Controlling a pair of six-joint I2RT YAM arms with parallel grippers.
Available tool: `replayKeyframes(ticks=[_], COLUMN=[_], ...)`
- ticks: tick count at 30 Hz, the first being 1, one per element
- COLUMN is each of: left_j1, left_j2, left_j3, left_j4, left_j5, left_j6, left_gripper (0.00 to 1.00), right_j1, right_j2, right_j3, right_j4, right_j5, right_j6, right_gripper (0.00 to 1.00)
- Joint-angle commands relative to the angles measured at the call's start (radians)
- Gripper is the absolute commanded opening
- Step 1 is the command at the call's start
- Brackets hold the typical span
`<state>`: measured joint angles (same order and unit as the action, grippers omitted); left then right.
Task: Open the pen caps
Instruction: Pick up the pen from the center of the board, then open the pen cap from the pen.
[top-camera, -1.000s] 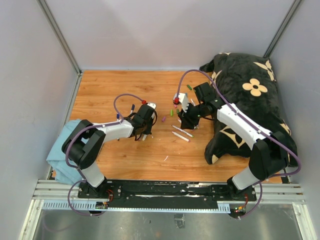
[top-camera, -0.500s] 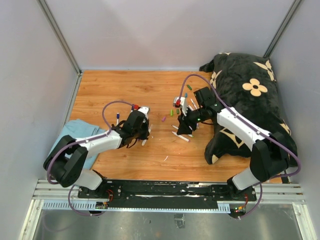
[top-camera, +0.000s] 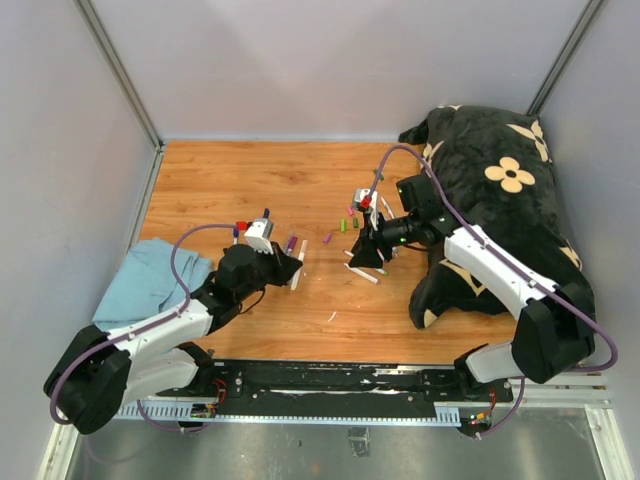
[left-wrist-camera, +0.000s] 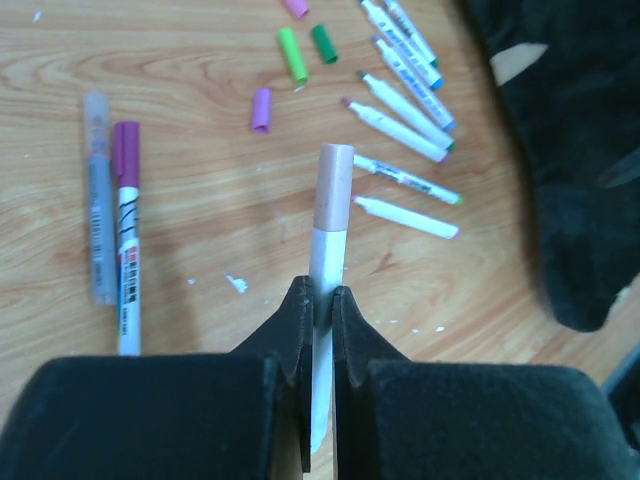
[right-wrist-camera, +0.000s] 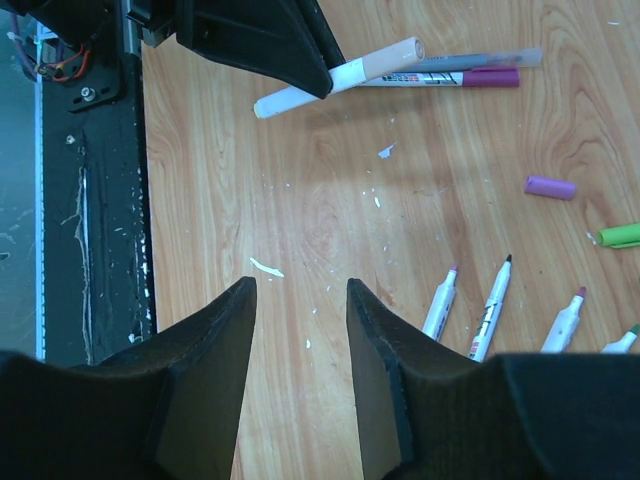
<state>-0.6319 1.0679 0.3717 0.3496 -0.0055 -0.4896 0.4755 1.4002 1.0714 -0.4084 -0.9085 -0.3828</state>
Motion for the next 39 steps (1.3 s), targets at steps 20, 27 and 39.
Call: replayKeyframes(ticks=[20,27,39], left_j1=[-0.004,-0.005,-0.005], left_j2=[-0.093,-0.075,-0.052], left_j3=[-0.202,-0.216,-0.25], left_j4=[0.579,0.636,0.737], left_j5=[0.077,0.082,0.062], left_j6=[-0.241,-0.265,-0.314], left_gripper=[0.0,0.0,0.0], right_j1=[-0.002,0.0,0.0], right_j2=[0.055,0.059,0.087], right_j3=[-0.035,-0.043,-0.065], right_j4=[0.106,0.133,0.215], right_j5=[-0.134,-0.141,-0.161], right_j6=[0.116,0.145,0.238], right_gripper=[0.44,0.44,0.46])
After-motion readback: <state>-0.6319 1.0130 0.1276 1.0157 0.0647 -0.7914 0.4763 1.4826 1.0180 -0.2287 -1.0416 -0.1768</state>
